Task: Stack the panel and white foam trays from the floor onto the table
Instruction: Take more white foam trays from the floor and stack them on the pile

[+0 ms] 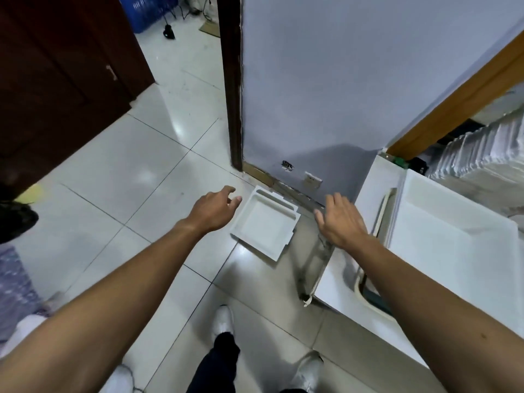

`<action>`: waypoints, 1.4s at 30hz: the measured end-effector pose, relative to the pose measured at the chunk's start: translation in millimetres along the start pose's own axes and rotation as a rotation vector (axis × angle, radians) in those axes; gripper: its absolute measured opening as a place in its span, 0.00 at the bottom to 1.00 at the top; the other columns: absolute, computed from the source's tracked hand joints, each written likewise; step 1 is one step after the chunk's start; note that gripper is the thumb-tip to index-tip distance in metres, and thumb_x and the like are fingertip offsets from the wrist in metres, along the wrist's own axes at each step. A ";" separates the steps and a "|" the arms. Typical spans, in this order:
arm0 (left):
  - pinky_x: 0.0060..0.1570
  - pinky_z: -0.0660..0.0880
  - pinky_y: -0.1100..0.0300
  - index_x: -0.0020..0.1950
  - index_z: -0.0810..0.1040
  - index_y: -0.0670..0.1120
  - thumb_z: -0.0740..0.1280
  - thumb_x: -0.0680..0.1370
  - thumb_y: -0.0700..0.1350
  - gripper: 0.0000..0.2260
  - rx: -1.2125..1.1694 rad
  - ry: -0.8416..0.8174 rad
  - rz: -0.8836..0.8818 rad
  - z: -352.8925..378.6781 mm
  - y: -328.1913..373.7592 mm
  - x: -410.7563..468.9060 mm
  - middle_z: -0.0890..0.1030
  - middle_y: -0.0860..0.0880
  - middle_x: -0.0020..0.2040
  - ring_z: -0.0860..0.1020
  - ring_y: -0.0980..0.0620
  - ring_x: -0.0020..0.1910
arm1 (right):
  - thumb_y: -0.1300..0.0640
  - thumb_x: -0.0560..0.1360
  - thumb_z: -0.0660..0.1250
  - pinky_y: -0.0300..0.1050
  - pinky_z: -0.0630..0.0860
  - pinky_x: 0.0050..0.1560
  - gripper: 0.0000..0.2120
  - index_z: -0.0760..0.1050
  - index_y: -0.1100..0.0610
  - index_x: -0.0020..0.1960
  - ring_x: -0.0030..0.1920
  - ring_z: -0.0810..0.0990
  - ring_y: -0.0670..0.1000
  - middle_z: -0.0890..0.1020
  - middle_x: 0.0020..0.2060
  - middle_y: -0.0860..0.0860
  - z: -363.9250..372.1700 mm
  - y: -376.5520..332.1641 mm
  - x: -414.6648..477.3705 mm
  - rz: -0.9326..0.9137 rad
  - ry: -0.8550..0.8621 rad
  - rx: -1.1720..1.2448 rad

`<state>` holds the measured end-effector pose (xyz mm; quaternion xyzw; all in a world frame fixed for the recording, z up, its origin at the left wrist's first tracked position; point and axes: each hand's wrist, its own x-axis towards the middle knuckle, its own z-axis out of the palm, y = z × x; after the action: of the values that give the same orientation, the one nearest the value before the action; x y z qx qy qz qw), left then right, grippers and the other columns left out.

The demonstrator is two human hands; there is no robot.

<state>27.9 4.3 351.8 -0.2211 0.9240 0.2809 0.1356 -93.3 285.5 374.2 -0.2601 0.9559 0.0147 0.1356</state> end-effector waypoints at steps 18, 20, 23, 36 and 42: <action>0.61 0.72 0.51 0.72 0.70 0.49 0.53 0.84 0.56 0.21 -0.013 -0.248 -0.105 287.5 -151.0 154.2 0.81 0.44 0.62 0.77 0.41 0.62 | 0.45 0.83 0.55 0.55 0.68 0.66 0.28 0.60 0.63 0.76 0.69 0.69 0.61 0.66 0.73 0.60 287.0 -17.9 134.0 0.442 -0.378 0.267; 0.62 0.71 0.51 0.73 0.70 0.49 0.53 0.84 0.56 0.21 -0.002 -0.273 -0.108 321.6 -158.5 167.2 0.80 0.43 0.63 0.77 0.41 0.63 | 0.45 0.83 0.54 0.55 0.67 0.67 0.30 0.59 0.64 0.76 0.70 0.68 0.62 0.65 0.73 0.61 322.2 -8.8 140.9 0.481 -0.409 0.245; 0.63 0.70 0.51 0.75 0.67 0.48 0.52 0.84 0.55 0.22 0.037 -0.340 -0.088 361.7 -168.1 183.6 0.78 0.44 0.66 0.75 0.42 0.65 | 0.45 0.82 0.55 0.56 0.66 0.67 0.30 0.59 0.63 0.77 0.70 0.67 0.62 0.65 0.73 0.61 370.9 -0.2 152.1 0.547 -0.443 0.248; 0.68 0.67 0.46 0.77 0.62 0.44 0.55 0.83 0.54 0.25 0.140 -0.285 -0.039 443.9 -257.6 294.4 0.68 0.41 0.73 0.67 0.41 0.71 | 0.51 0.76 0.68 0.50 0.73 0.55 0.35 0.58 0.60 0.78 0.56 0.75 0.57 0.75 0.57 0.57 547.8 9.3 167.6 0.921 -0.470 0.793; 0.63 0.69 0.46 0.73 0.66 0.41 0.58 0.81 0.53 0.24 0.012 -0.239 -0.101 475.6 -271.3 299.1 0.69 0.42 0.70 0.70 0.39 0.68 | 0.51 0.69 0.69 0.59 0.78 0.60 0.35 0.66 0.61 0.73 0.61 0.78 0.61 0.76 0.63 0.56 578.7 -1.2 189.4 1.041 -0.277 0.998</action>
<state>-39.3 -21.6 -268.0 -0.2312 0.8907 0.2925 0.2602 -103.8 248.0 -233.5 0.3245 0.8228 -0.3269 0.3329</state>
